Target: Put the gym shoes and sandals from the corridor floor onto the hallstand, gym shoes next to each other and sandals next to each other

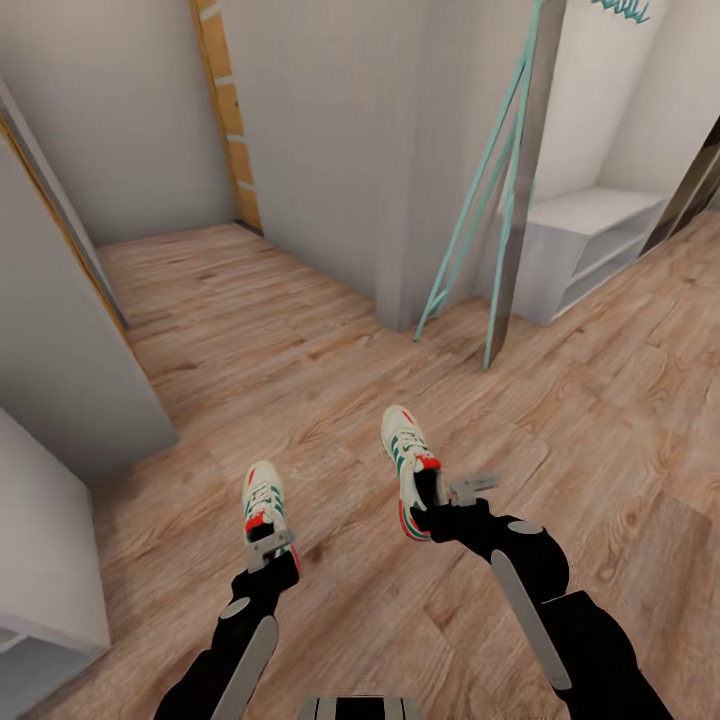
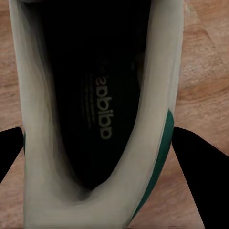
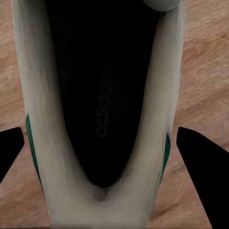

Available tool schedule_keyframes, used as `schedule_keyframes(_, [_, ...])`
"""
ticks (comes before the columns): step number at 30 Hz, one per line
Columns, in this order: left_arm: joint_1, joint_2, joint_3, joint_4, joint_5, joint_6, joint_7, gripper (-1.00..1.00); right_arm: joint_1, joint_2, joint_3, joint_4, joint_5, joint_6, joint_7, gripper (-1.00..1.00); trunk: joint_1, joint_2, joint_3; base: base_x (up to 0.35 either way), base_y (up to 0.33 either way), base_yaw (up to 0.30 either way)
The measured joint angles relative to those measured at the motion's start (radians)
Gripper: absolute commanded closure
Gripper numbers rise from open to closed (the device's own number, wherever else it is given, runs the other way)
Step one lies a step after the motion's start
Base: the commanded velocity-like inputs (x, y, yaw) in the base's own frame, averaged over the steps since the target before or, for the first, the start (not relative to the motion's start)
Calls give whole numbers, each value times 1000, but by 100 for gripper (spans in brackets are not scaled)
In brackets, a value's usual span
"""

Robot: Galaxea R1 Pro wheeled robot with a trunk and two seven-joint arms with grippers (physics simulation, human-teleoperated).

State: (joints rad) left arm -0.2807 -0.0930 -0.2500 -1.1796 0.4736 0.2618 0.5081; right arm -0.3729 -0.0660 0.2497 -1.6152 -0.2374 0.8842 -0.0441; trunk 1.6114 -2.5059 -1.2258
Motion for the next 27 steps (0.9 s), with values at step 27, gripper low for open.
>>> schedule_keyframes(27, [0,2,-3,15,-7,0,-4,100,2,0,3,0,0,1,-1,100,0,0,0,-130,4,279])
